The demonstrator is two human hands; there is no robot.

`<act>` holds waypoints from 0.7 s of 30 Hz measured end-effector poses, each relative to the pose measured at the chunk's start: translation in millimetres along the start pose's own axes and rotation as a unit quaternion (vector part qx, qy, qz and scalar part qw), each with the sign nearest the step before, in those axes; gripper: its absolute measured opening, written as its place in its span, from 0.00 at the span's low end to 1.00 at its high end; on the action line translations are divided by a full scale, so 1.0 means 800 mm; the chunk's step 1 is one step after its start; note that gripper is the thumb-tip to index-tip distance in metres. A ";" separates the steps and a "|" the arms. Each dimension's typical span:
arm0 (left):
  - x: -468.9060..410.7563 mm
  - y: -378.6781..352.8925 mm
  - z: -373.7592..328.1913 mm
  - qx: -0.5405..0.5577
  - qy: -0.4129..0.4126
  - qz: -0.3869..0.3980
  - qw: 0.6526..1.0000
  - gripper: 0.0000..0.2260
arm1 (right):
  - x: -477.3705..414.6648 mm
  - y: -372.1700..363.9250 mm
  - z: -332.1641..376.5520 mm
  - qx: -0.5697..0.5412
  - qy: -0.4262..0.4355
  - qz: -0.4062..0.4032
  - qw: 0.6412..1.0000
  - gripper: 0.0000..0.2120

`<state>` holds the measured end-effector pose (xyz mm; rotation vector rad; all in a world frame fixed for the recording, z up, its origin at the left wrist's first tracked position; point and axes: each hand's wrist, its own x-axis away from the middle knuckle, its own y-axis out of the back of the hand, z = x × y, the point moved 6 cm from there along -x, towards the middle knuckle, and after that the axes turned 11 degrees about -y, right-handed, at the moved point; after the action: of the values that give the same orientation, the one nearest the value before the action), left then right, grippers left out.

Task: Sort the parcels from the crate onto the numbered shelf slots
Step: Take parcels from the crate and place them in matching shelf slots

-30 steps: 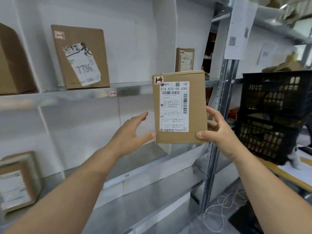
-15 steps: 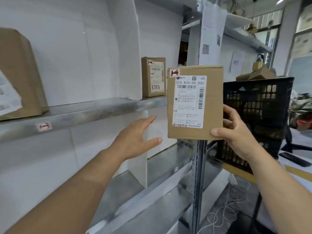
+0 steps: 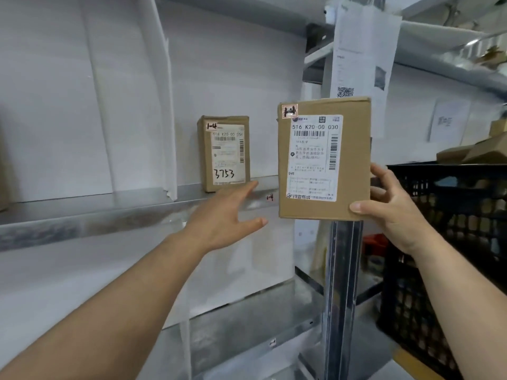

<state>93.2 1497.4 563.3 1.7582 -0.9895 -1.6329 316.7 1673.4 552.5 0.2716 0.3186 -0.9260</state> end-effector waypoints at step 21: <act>-0.158 -0.025 0.010 0.142 0.176 -0.181 0.957 0.19 | -0.192 -0.013 -0.005 0.031 0.036 0.102 0.994 0.36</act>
<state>89.0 1611.7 621.2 2.4420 -0.7948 -1.3482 221.5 1781.9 606.4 0.3888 0.3228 -0.7270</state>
